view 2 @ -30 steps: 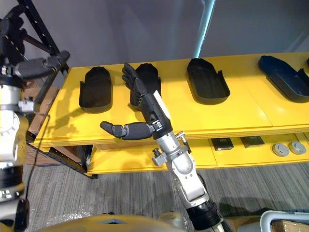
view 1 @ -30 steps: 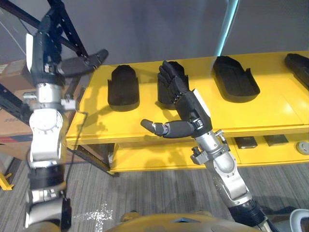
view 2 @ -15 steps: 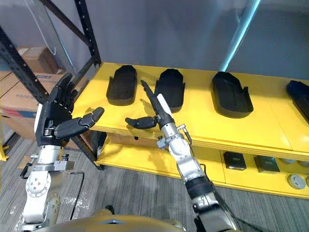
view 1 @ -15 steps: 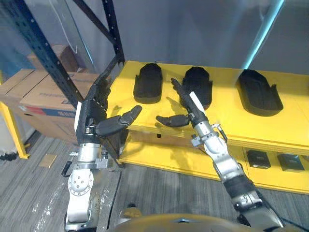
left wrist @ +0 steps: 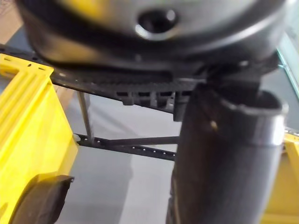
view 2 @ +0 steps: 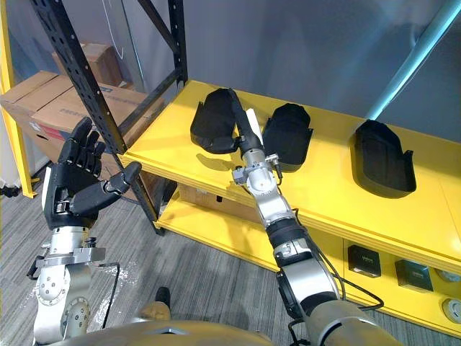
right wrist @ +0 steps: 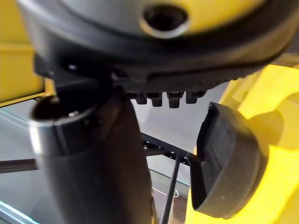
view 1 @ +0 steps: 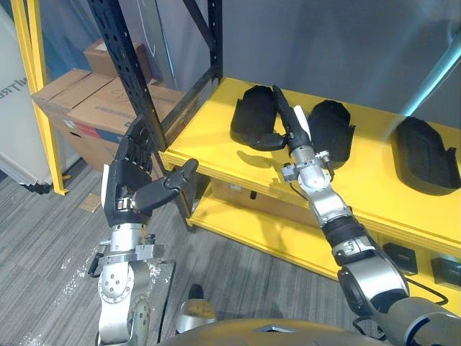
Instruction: Walk over and take three plastic housings, then place them on the shelf
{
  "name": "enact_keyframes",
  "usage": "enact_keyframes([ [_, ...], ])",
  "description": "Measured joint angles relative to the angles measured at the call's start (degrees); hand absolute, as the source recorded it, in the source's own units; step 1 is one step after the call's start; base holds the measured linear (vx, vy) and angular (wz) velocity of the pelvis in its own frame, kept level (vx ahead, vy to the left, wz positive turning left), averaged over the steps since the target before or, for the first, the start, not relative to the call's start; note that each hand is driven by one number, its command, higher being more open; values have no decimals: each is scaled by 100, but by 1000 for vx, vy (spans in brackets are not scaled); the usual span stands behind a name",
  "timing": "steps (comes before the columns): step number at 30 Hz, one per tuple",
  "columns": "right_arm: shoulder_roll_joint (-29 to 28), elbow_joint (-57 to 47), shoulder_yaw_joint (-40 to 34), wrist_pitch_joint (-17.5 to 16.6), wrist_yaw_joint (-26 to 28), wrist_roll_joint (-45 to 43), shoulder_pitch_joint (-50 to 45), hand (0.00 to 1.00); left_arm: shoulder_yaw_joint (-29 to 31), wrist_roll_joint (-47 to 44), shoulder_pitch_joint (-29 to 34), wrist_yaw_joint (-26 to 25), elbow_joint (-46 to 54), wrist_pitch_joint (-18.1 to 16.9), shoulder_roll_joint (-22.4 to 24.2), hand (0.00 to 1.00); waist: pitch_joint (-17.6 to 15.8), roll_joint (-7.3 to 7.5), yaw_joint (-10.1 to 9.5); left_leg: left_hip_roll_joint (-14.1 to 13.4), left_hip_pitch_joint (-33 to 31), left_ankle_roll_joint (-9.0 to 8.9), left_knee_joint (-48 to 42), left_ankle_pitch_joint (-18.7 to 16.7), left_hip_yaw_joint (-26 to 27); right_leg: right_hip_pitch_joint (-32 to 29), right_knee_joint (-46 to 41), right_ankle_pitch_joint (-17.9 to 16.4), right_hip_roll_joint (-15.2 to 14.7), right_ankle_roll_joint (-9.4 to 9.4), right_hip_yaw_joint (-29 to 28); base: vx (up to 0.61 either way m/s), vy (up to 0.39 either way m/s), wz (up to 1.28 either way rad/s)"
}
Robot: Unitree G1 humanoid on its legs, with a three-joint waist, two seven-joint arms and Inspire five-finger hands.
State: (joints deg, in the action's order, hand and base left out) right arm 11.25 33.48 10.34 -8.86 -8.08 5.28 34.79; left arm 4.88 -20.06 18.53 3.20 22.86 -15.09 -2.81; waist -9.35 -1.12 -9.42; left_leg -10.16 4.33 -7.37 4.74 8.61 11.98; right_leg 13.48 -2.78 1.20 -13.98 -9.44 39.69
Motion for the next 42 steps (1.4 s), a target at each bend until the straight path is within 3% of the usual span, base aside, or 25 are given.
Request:
enact_keyframes([
  [6, 0, 487, 39, 499, -9, 1, 93, 100, -117, -12, -1, -9, -5, 1, 66, 100, -85, -29, 1, 1, -18, 8, 1, 41, -3, -18, 0, 6, 0, -2, 0, 0, 0, 0],
  [9, 0, 518, 47, 579, -131, 4, 103, 100, -183, -13, -2, -16, -5, 1, 66, 100, -105, -47, 2, 1, -20, 8, 1, 41, -3, -21, 0, 6, 0, -2, -1, 0, 0, 0],
  [14, 15, 686, 46, 577, -217, -1, 350, 100, -233, -18, -2, -15, -24, 1, 67, 100, -175, -94, 23, -5, -15, 11, 1, 53, 3, -26, -6, 7, 1, -2, -11, -41, -2, -1],
  [28, 16, 686, 492, 513, 724, -365, 424, 100, -446, -58, -5, -45, -169, 22, 65, 100, -243, -111, 22, -9, -2, 10, 1, 53, 25, -30, -10, 7, 0, -2, -36, -2, 0, 0],
  [36, 21, 685, 573, 427, 733, -374, 428, 100, -447, -58, -5, -52, -170, 22, 67, 100, -270, -139, 21, -9, -2, 9, 1, 54, 24, -31, -13, 6, -1, -1, -33, 0, 0, 0],
  [42, 15, 686, 616, 429, 438, -165, 429, 100, -457, -57, -6, -67, -193, 21, 67, 100, -277, -150, 14, -8, -3, 6, 1, 59, 19, -32, -20, 6, -4, 0, -29, 0, 0, 0],
])
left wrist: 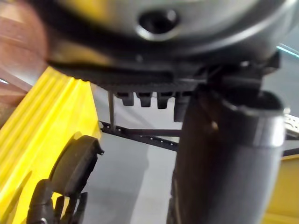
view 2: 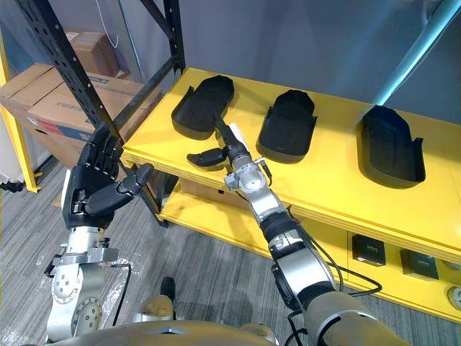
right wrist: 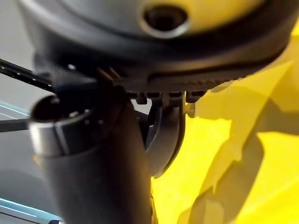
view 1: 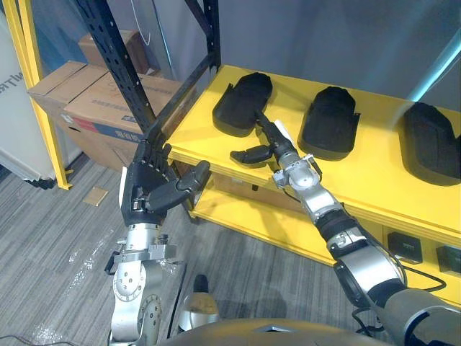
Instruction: Walk over and take three plastic housings, then place them on the shelf
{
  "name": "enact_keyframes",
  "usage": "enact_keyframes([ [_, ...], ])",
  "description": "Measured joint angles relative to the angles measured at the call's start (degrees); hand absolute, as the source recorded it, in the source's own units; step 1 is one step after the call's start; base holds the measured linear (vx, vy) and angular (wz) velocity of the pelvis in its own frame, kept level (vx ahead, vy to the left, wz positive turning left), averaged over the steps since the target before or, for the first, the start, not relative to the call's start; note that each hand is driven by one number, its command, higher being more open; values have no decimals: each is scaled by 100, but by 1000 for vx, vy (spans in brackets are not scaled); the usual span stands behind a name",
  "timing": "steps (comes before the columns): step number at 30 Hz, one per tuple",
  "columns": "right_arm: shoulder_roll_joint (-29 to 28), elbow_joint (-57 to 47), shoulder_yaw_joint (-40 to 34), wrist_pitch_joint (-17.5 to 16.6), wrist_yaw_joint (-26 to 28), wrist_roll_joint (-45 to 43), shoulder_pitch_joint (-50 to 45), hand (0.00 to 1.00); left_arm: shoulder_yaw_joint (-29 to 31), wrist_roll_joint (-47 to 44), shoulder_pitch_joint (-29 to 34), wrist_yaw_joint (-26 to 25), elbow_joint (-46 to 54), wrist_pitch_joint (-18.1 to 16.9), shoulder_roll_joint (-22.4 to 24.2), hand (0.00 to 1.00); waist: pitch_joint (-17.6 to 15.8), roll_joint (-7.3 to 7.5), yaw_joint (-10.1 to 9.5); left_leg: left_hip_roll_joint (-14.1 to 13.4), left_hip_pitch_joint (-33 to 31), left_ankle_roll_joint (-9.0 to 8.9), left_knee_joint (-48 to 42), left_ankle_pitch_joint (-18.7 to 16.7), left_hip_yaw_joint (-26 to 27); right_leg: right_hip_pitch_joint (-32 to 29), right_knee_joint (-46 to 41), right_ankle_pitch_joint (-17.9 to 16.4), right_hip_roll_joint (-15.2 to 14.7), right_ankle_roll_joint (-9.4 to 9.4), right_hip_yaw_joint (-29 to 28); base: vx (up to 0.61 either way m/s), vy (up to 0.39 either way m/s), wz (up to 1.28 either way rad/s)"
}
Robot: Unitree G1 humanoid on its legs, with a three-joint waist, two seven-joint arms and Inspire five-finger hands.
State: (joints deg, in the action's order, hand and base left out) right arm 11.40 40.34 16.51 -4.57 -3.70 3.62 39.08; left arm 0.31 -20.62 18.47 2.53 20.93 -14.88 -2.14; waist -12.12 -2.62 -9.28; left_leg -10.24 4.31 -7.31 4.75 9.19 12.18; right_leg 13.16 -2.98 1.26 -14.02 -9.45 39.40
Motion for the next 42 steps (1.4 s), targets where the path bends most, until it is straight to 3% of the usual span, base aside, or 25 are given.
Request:
enact_keyframes([
  [7, 5, -108, -111, -157, -749, 310, -11, 100, -63, -1, 2, -182, -163, -2, -9, 100, -3, -4, 19, -9, -2, 0, 0, 1, 41, -36, -6, -1, -2, 1, -44, 0, 0, -3],
  [9, 4, -1065, -285, -217, -910, 440, -328, 100, -143, -1, 9, -217, -209, -25, -11, 100, -3, -5, 18, -24, -14, -4, 1, -2, 107, -133, -6, 0, 3, 1, -111, -9, 0, -17],
  [11, -5, -2144, -350, -506, -1028, 559, -738, 100, -173, 4, 15, -262, -272, -98, -12, 100, -3, -5, 46, -40, -13, -12, 1, -11, 230, -220, -3, 12, 3, 9, -224, 5, 1, -25],
  [14, -6, -3924, -589, -1160, -1080, 661, -1527, 100, -176, 58, 8, -329, -274, -262, -21, 100, 2, 6, 321, -44, 22, -2, 0, -20, 483, -318, 13, 61, -7, 24, -449, 21, 7, -29],
  [15, -5, -4191, -687, -1239, -1080, 645, -1685, 100, -174, 68, 2, -331, -268, -292, -21, 100, 5, 10, 357, -49, 28, -1, 0, -22, 533, -342, 13, 68, -6, 29, -507, -13, 11, -39],
  [18, -5, -5139, -1391, -1489, -1194, 583, -2574, 100, -176, 80, -9, -384, -261, -378, -24, 100, 12, 22, 523, -77, 105, -26, 1, -81, 797, -446, 31, 119, 6, 51, -734, -7, 15, -44],
  [20, -77, -5394, -2311, -1596, -1604, 495, -3461, 100, -134, 112, 5, -828, -262, -377, -21, 100, 86, 65, 669, -88, 227, -45, 5, -168, 1116, -536, 124, 171, 25, 49, -1022, -25, 24, -63],
  [23, -439, -5418, -3485, -1598, -2061, 440, -4298, 100, 397, 606, 13, -1819, -366, -385, 58, 100, 176, 82, 958, -108, 236, -65, 5, -220, 1391, -653, 323, 319, 88, 65, -1255, 25, 12, -53],
  [26, -993, -5396, -4683, -1597, -2891, 432, -5409, 100, 1837, 1075, 104, -3239, -781, -514, 503, 100, 237, 51, 1230, -187, 362, -123, 1, -275, 1660, -701, 411, 390, 184, 77, -1506, 68, -7, -46],
  [28, -1341, -5397, -5030, -1602, -3283, 337, -5958, 100, 2376, 1251, 378, -3737, -933, -675, 627, 100, 279, 54, 1263, -258, 496, -168, 0, -319, 1816, -651, 406, 364, 245, 110, -1590, 66, -11, -32],
  [33, -1750, -5102, -4684, -1632, -3949, 183, -6515, 100, 2486, 1738, 854, -4129, -1077, -1235, 801, 100, 623, 112, 1168, -416, 631, -224, -171, -550, 2080, -587, 202, 175, 199, 116, -1590, 3, 1, -6],
  [37, -1729, -4166, -4306, -1718, -4056, 178, -6486, 100, 2332, 2343, 869, -4251, -1423, -1457, 809, 100, 892, 152, 1092, -538, 624, -279, -305, -593, 2522, -591, 59, 5, 114, 111, -1316, -28, 15, 22],
  [42, -1676, -2829, -4171, -1671, -3889, -139, -6364, 100, 1875, 2341, 961, -4195, -2158, -1507, 848, 100, 899, 148, 917, -545, 573, -299, -369, -581, 2556, -591, -3, -20, 45, 103, -1085, 4, 17, 7],
])
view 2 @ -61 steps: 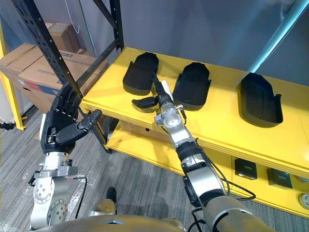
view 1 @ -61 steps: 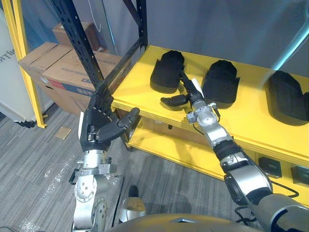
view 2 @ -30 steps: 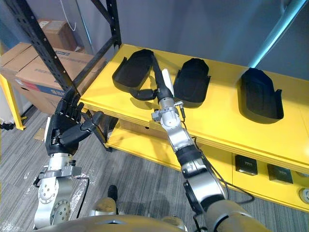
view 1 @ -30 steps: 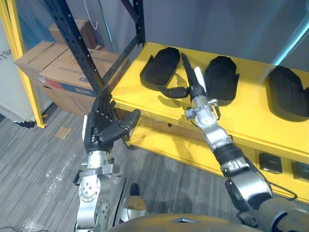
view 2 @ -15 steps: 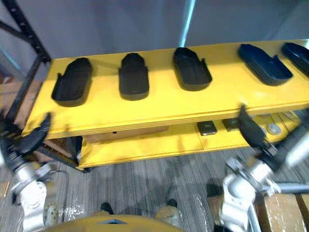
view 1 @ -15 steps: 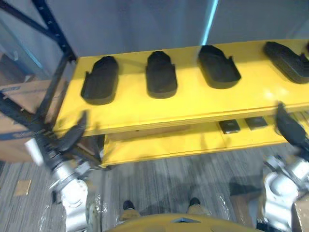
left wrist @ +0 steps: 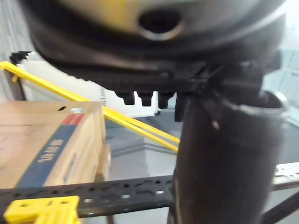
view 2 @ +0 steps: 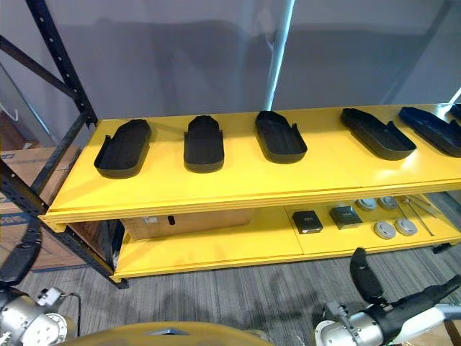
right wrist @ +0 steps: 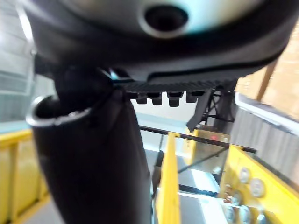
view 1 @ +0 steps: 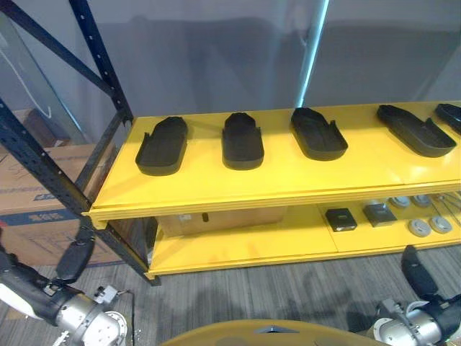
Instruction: Walk over and take three plastic housings, then place them on the shelf
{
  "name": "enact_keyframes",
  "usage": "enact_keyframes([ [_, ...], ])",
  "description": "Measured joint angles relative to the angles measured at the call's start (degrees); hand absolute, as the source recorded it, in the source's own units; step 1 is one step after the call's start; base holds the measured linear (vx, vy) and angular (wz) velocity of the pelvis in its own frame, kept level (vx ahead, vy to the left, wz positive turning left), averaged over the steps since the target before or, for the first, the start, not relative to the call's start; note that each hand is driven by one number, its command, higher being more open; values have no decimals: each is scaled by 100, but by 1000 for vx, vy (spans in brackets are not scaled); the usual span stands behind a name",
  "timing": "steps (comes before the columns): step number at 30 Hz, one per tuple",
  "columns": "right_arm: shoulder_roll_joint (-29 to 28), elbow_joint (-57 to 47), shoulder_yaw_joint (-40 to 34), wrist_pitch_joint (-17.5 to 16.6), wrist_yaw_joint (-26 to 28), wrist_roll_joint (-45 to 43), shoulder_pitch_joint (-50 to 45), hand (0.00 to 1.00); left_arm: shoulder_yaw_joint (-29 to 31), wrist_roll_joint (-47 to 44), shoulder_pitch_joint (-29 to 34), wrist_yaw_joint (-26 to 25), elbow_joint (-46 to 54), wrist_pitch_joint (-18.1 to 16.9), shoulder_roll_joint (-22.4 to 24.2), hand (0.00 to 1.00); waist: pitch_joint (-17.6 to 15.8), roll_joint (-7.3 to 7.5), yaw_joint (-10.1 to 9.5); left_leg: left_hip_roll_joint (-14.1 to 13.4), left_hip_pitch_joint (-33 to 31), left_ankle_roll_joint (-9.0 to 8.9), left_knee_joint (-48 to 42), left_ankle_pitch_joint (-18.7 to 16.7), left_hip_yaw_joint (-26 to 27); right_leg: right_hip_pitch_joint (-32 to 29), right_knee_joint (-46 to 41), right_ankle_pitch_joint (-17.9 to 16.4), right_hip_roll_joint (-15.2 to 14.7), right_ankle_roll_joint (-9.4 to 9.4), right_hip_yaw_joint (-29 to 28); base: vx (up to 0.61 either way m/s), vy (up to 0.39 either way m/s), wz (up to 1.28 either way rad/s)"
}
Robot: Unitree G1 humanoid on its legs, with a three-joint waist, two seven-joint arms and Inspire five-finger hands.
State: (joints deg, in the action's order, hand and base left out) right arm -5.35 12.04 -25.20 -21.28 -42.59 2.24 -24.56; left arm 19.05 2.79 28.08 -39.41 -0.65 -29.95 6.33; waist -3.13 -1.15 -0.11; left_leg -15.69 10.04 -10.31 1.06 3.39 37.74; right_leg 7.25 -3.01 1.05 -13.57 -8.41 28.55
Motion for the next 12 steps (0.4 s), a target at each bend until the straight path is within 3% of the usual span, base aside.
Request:
enact_keyframes([
  [3, 84, 1103, -2, 409, 1050, -750, 221, 100, -80, -34, 59, 468, -842, 37, 35, 100, -7, 29, 1, -55, -69, -5, -52, 7, 0, -2, -8, 5, -30, -3, 198, 55, 19, 5],
  [5, 174, 2482, -42, 861, 1973, -1164, 550, 100, -151, -292, -47, 926, -1819, 184, 27, 100, -16, 61, -34, -97, -56, -6, -66, 10, -2, 50, -36, 2, -18, -5, 243, 82, 16, 4],
  [7, 191, 3226, -58, 1141, 2491, -1285, 669, 100, -173, -312, -203, 1230, -2595, 324, -29, 100, -16, 68, -125, -95, -30, 36, -17, 65, -33, 84, -73, -15, -24, -22, 284, 96, 11, 12],
  [9, 205, 3865, -138, 1501, 3103, -1583, 906, 100, -96, -590, -496, 1899, -3717, 732, -164, 100, -92, 80, -151, 26, 106, -3, 220, 204, -99, 202, -74, -39, -45, -45, 347, 131, 33, 18],
  [12, 281, 4095, -291, 1683, 3395, -1714, 1227, 100, 24, -783, -786, 2511, -4519, 1251, -289, 100, -191, 127, -139, 124, 270, 7, 376, 276, -172, 326, -43, -41, -44, -48, 373, 35, 13, 7],
])
